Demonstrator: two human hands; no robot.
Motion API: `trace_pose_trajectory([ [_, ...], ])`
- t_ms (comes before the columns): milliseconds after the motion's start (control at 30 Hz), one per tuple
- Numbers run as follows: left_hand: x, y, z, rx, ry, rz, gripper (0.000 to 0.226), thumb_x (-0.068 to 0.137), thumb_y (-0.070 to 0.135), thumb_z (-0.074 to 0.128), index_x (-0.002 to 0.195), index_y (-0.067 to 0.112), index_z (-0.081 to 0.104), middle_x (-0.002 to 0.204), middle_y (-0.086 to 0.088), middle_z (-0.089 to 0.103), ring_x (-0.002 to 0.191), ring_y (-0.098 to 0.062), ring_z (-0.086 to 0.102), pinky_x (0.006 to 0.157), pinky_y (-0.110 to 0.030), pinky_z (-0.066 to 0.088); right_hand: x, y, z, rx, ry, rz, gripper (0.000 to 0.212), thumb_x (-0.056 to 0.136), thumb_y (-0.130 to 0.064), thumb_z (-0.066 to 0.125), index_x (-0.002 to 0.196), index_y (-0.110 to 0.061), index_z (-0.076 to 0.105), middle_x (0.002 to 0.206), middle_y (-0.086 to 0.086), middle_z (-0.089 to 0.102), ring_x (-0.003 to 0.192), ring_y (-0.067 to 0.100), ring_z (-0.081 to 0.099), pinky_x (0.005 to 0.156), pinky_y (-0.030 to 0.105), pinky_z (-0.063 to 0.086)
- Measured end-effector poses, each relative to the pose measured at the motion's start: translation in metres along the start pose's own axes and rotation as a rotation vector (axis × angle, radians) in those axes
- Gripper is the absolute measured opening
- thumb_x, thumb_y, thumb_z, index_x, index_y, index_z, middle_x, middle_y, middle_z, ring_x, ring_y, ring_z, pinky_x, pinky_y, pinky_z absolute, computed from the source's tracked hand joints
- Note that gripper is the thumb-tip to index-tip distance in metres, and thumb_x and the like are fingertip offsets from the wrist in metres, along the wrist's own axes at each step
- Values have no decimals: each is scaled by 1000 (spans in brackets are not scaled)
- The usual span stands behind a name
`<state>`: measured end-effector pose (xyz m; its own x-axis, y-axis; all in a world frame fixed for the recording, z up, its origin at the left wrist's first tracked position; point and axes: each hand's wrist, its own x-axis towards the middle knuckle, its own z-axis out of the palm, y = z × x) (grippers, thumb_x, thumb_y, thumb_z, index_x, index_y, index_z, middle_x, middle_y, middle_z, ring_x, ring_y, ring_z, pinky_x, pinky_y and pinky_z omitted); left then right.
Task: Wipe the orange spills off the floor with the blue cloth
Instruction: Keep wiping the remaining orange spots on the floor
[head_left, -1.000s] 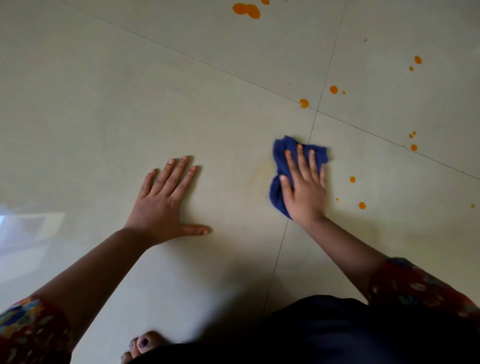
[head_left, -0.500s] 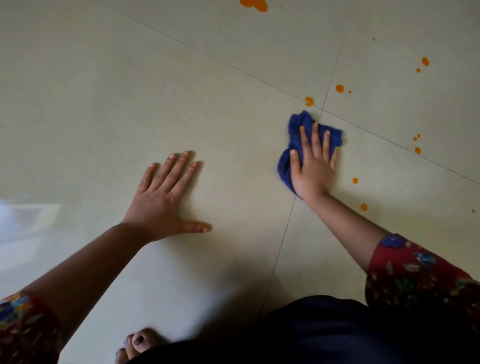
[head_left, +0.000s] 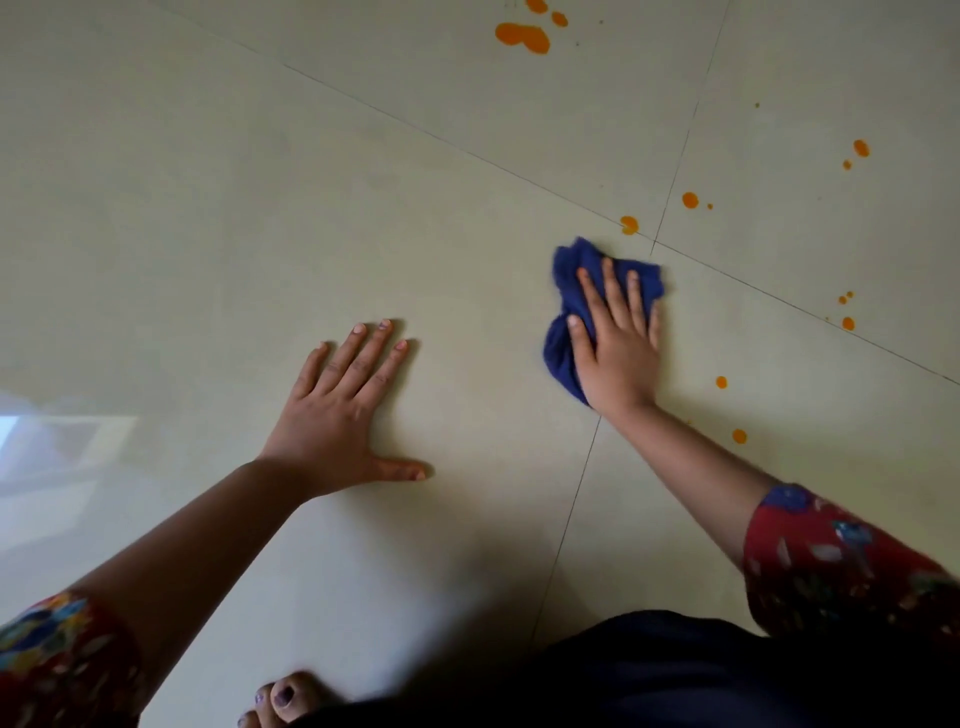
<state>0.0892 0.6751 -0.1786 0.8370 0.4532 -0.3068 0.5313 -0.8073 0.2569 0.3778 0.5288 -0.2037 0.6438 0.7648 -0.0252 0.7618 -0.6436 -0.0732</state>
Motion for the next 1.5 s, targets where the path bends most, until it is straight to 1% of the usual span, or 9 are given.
trace_pose_trajectory([
  [133,-1,0,-2,-7,2,-10,133,52,100,36,155,23,3,163,3,-3,150,-19,-3,120,-44,4,-86,-38,6,13,85,170,56,99,-45,28,151,-24,32,159,2,27,147,26,22,117,50,18],
  [333,0,0,0,-23,-4,-5,132,54,100,36,155,21,8,163,1,2,150,-19,-1,120,-44,7,-60,-90,1,40,-40,-610,52,100,-46,33,150,-30,33,159,-4,27,148,22,21,118,45,17],
  [500,-1,0,-1,-22,9,-6,133,52,101,35,155,23,2,163,4,-5,150,-17,-6,120,-42,1,3,-9,4,-1,31,-136,52,99,-46,31,146,-26,41,154,-1,37,143,23,33,113,46,27],
  [667,0,3,-4,-127,9,-16,128,54,98,38,154,29,-3,161,10,-13,148,-12,-15,120,-43,-2,-87,42,0,-18,73,263,56,100,-46,22,149,-21,35,157,3,32,144,29,28,114,52,25],
  [900,29,64,-10,-117,-7,156,116,63,88,37,154,28,-3,160,8,-19,145,-12,-22,116,-41,-14,-119,12,-6,-132,-111,-356,56,100,-48,25,153,-29,23,160,-3,22,148,22,20,116,46,21],
  [1033,47,86,-30,-67,-111,279,108,77,78,48,153,28,-11,158,8,-25,145,-13,-24,119,-43,-10,-118,82,-24,-105,-181,-60,58,101,-50,15,153,-27,15,160,1,25,146,25,25,110,53,34],
  [1267,64,111,-50,165,-292,415,110,65,89,20,154,28,-4,159,7,-21,147,-14,-17,119,-39,-4,-174,130,-22,-98,-211,-245,58,103,-52,16,155,-27,15,162,1,15,150,26,11,116,51,18],
  [1367,75,126,-34,162,-246,399,116,56,94,-9,153,31,-6,159,8,-22,147,-13,-16,119,-39,-1,-149,132,-23,-62,-171,-180,56,102,-53,19,154,-31,21,162,-1,18,149,25,13,115,54,19],
  [1500,89,168,2,3,-56,229,81,81,68,-1,153,32,-4,159,12,-19,148,-11,-14,121,-38,0,-114,123,-20,-2,-122,-96,61,97,-57,28,152,-32,24,161,-1,20,149,27,13,116,55,16],
])
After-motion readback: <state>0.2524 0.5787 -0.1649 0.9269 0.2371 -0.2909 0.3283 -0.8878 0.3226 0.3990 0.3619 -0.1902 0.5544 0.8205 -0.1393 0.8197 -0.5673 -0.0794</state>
